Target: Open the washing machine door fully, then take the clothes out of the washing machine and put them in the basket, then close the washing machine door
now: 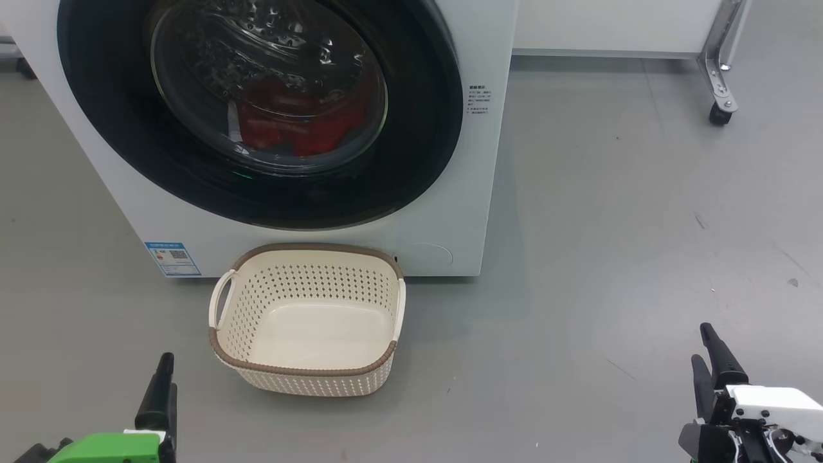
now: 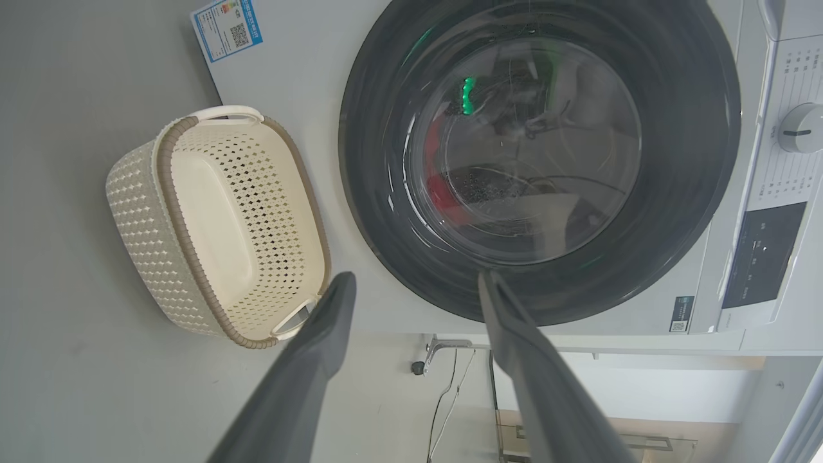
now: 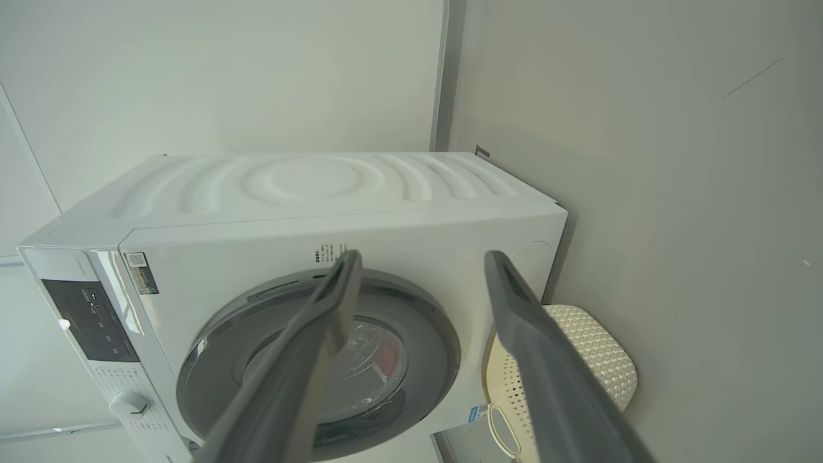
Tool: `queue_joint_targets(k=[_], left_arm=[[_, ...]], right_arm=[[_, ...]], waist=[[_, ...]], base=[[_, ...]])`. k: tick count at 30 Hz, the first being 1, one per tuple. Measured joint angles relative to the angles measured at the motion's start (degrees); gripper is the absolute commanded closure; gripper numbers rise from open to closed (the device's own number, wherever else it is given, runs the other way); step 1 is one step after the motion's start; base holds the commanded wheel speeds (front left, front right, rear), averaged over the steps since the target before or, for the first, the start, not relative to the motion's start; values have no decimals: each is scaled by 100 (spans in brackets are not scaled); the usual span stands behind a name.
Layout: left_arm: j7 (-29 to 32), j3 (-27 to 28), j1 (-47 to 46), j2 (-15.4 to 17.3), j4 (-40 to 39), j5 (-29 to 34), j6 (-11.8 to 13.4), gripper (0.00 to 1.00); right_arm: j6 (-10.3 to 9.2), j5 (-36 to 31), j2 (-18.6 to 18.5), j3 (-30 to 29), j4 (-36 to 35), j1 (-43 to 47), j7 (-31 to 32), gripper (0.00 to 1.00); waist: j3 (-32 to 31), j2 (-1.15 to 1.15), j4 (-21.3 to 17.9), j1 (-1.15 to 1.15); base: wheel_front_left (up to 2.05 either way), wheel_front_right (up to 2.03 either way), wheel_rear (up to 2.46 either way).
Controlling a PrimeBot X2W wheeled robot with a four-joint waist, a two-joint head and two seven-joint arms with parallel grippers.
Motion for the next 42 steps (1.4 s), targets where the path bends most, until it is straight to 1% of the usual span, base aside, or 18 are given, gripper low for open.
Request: queue_joint_targets(k=[12,15,26,32,42], left_arm=[[-146,118,-5,-27,-123,114,0,0],[-193,159,-13,-54,-181,321,0,0],[-294,279,-68,-98,-405,493,0,0],[-354,303,-148,-109,-583,840,0,0],[-477,288,-151,-142,-820,1749,0,0]], right_arm=[[0,-192,-12,-48,-157,1,-177,0],[0,-296,-34,-67,-250,1,-242,0],[0,-636,-90,-82,-522,1,-386,0],[0,-882,-146,-83,-695,1,-470,0],[1,-1497,-252,-79,-893,1,-624,0]], waist=[[0,0,14,0],[3,0,19,0],[10,0,33,0],[10,0,43,0],[3,0,59,0]], base=[[0,0,0],[0,0,0],[0,0,0],[0,0,0],[0,0,0]])
